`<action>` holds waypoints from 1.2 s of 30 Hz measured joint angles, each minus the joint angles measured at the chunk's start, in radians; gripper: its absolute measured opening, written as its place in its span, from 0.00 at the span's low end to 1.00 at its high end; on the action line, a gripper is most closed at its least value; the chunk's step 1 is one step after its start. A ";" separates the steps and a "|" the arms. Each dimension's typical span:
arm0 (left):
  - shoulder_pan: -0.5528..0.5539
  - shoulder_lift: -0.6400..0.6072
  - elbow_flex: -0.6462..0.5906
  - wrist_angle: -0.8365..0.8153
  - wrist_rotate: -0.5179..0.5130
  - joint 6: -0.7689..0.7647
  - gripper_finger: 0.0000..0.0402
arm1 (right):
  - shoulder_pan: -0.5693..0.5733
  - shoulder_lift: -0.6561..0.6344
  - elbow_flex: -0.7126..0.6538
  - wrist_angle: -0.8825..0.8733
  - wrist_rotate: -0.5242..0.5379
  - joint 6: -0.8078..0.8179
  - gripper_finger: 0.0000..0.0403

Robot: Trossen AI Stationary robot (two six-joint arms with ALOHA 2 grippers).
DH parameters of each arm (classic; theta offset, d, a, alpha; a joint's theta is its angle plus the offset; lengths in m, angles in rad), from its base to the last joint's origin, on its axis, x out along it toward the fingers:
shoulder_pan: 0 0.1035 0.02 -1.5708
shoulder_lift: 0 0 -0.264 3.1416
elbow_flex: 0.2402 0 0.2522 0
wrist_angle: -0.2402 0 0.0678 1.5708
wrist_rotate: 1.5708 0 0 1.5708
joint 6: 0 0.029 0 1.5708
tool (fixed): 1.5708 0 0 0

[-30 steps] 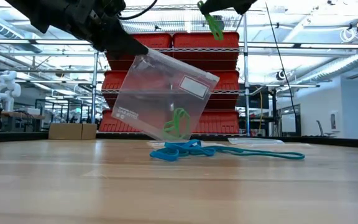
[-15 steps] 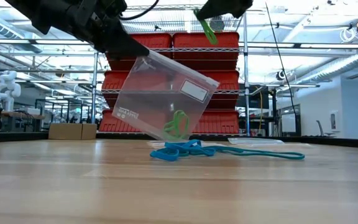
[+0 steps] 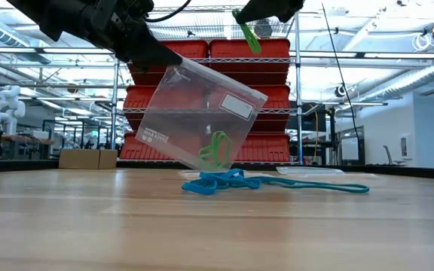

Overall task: Sort rubber bands
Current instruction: Put the green rubber band in the transparent zip bag

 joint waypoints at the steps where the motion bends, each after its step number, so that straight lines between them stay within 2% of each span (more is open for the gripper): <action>1: 0.000 0.000 0.000 0.000 0.001 0.001 0.00 | 0.000 0.000 0.000 0.008 0.000 -0.004 0.00; 3: 0.000 0.000 0.001 0.005 0.002 0.001 0.00 | -0.005 0.000 0.000 0.028 -0.008 -0.007 0.00; 6: 0.000 0.000 0.002 0.005 0.003 -0.001 0.00 | -0.019 0.002 0.000 0.041 -0.096 0.055 0.00; 10: 0.000 0.000 0.002 -0.003 0.003 -0.001 0.00 | 0.019 0.026 -0.047 0.095 -0.047 0.062 0.00; 14: 0.000 0.000 0.002 -0.004 0.003 -0.001 0.00 | 0.042 0.000 -0.141 0.154 -0.062 0.101 0.00; 16: 0.000 0.000 0.003 -0.004 0.003 -0.001 0.00 | 0.035 -0.030 -0.172 0.104 -0.091 0.162 0.00; 19: 0.002 0.000 0.003 -0.001 0.003 0.001 0.00 | 0.017 -0.075 -0.180 -0.062 -0.155 0.278 0.00; 20: 0.002 0.000 0.003 0.000 0.002 0.005 0.00 | 0.014 -0.085 -0.179 -0.103 -0.147 0.297 0.00; 22: 0.002 0.000 0.010 -0.003 -0.002 0.017 0.00 | 0.020 -0.090 -0.180 -0.106 -0.065 0.273 0.00; 25: 0.002 0.000 0.018 -0.005 -0.004 0.010 0.00 | 0.064 -0.088 -0.210 0.073 0.085 0.136 0.00; 28: 0.001 0.000 0.018 -0.015 -0.005 -0.001 0.00 | 0.082 -0.095 -0.269 0.274 0.110 0.027 0.00; 32: 0.001 0.000 0.018 -0.019 -0.021 -0.002 0.00 | 0.062 -0.086 -0.331 0.441 0.078 0.018 0.00; 36: 0.001 0.000 0.018 -0.020 -0.023 -0.002 0.00 | 0.020 -0.055 -0.324 0.439 -0.032 0.092 0.00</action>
